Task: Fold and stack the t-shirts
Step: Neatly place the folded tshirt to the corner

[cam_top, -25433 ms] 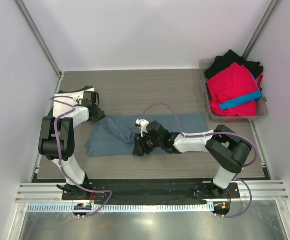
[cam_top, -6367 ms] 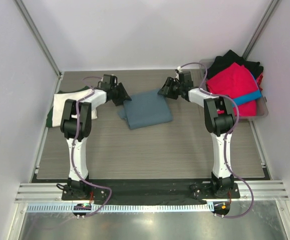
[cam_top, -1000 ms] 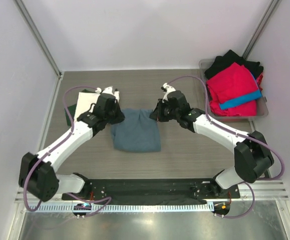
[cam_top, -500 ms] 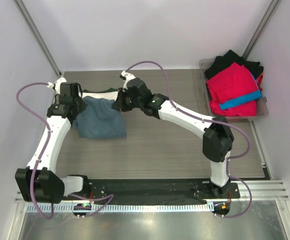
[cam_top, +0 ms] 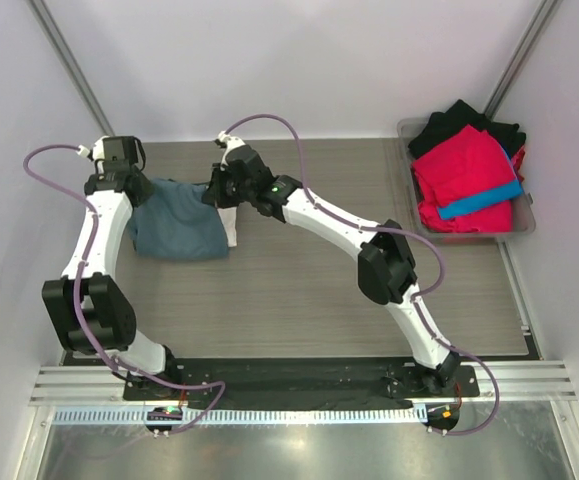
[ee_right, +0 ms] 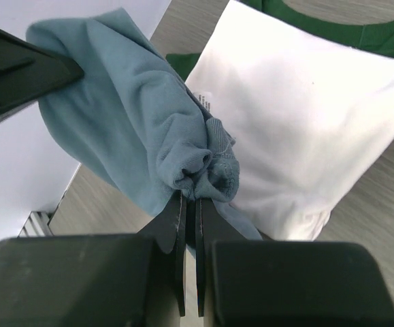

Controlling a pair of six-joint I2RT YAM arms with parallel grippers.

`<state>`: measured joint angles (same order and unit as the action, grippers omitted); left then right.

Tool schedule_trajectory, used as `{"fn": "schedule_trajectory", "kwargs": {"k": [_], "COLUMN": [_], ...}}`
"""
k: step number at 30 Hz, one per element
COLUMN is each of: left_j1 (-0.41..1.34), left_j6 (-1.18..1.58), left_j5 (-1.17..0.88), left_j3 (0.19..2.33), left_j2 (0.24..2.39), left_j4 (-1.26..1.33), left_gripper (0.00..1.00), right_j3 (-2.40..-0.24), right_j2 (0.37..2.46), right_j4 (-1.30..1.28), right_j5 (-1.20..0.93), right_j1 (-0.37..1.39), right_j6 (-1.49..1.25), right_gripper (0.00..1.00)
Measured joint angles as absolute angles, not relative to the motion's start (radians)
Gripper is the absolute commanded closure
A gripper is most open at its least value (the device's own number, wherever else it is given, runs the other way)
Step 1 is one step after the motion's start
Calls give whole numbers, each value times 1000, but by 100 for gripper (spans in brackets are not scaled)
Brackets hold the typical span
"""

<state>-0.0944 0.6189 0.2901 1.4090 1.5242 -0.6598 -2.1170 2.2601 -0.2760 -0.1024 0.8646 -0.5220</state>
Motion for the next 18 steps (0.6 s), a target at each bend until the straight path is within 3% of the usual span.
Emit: {"fn": "schedule_trajectory", "kwargs": {"k": [18], "left_j1": [-131], "left_j6": [619], "left_j5": [205], "left_j3": [1618], "left_j2": [1850], "left_j4": [-628], "left_gripper": [100], "right_j3": [-2323], "right_j2": [2444], "right_j4": [-303], "right_j5": [-78], "right_j1": [796], "right_j6": [-511], "right_gripper": [98]}}
